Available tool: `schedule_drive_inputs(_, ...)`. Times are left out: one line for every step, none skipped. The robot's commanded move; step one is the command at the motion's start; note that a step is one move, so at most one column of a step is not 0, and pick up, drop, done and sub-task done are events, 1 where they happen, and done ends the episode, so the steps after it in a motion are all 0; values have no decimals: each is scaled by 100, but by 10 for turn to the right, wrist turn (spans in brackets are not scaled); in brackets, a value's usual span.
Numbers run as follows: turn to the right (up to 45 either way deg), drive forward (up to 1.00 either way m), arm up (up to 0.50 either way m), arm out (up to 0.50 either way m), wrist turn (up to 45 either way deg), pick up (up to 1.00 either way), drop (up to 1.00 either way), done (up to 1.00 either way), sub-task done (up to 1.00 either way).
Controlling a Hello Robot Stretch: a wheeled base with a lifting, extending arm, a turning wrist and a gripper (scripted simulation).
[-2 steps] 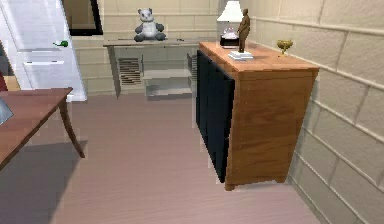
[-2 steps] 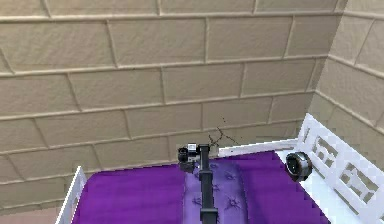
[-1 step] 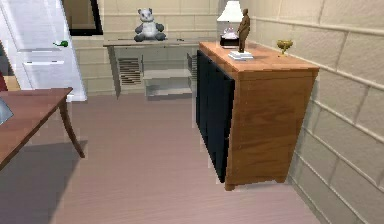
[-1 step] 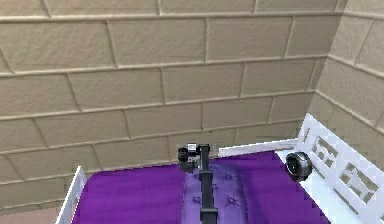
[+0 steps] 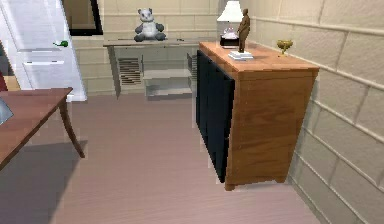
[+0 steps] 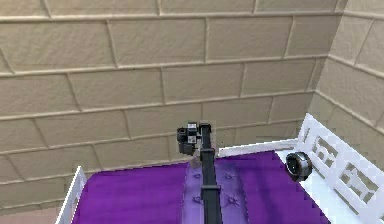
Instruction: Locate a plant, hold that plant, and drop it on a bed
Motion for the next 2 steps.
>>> schedule_drive_inputs(0, 0, 0, -8, 0, 0, 0, 0, 0)
schedule_drive_inputs(0, 0, 0, 0, 0, 0, 0, 100, 0)
